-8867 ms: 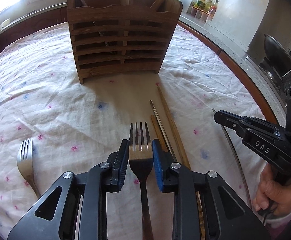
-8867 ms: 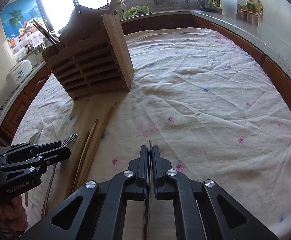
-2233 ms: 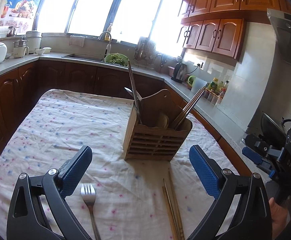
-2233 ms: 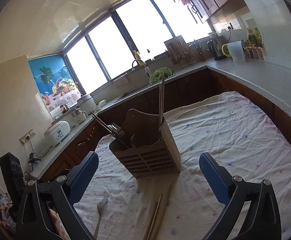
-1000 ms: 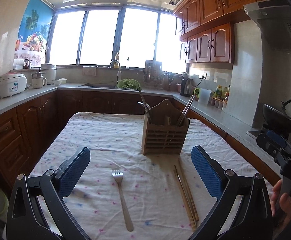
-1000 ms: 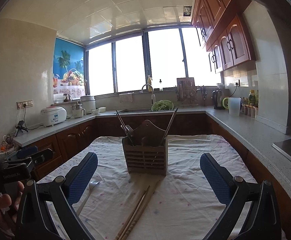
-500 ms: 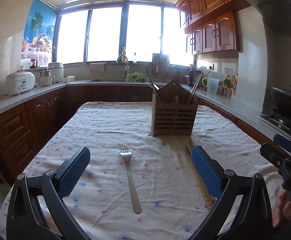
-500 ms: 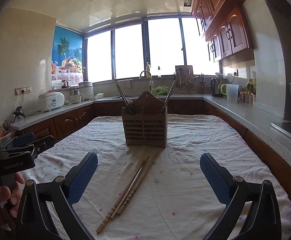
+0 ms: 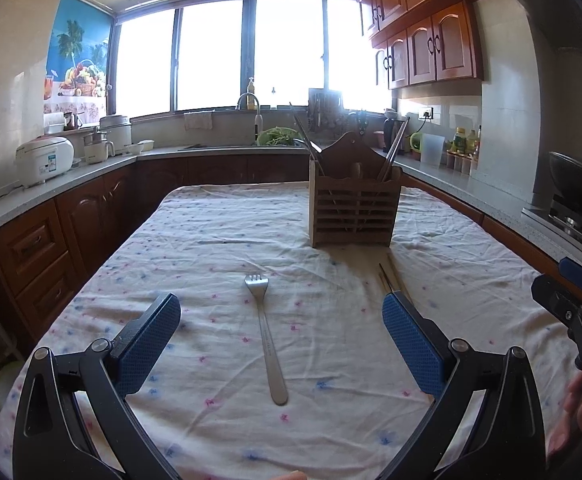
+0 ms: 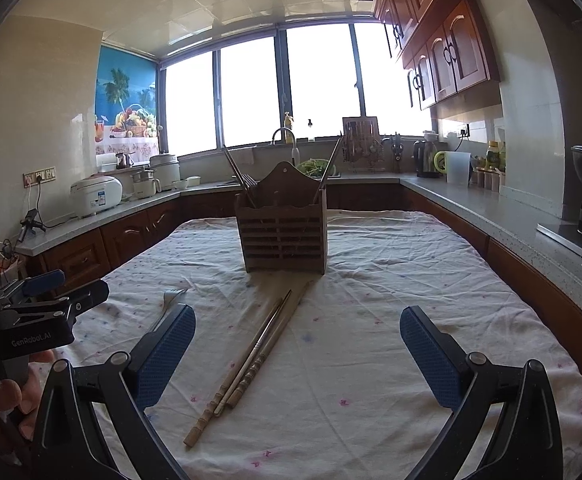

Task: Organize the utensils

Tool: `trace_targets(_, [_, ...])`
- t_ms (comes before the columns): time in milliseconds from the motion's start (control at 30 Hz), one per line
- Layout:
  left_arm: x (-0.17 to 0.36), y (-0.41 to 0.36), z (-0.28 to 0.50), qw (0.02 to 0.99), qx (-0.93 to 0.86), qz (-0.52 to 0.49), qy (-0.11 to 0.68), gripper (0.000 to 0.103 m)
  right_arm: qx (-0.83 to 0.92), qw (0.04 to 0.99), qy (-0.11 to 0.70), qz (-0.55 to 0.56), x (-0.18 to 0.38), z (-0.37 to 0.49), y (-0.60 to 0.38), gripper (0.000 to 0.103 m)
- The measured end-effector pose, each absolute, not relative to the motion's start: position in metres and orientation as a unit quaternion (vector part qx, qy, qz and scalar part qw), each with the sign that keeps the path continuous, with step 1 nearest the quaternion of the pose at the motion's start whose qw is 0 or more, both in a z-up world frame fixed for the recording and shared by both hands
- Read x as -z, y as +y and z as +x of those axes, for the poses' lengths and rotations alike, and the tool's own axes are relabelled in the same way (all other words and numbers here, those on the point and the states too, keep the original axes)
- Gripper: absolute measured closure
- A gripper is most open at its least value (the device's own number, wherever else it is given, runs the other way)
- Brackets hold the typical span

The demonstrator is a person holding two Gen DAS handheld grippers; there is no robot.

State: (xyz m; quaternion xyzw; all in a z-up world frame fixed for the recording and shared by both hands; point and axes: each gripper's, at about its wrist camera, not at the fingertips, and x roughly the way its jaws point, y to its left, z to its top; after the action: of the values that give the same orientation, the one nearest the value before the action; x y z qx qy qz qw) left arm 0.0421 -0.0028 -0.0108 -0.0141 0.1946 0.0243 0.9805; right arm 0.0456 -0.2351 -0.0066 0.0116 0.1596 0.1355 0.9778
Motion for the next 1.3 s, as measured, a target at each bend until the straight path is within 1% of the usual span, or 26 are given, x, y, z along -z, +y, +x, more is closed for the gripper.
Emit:
trace_targets(800, [0.004,-0.002,0.028,0.985,-0.034,-0.002,0.167,0.0,-0.135,0.981,0.137,0.007,0.005,0.037,-0.234,0.0])
trace_targets(1300, [0.002,-0.004,0.028,0.986,-0.033,0.003,0.165,0.0,-0.138,0.982,0.131,0.01,0.002,0.035,-0.234,0.0])
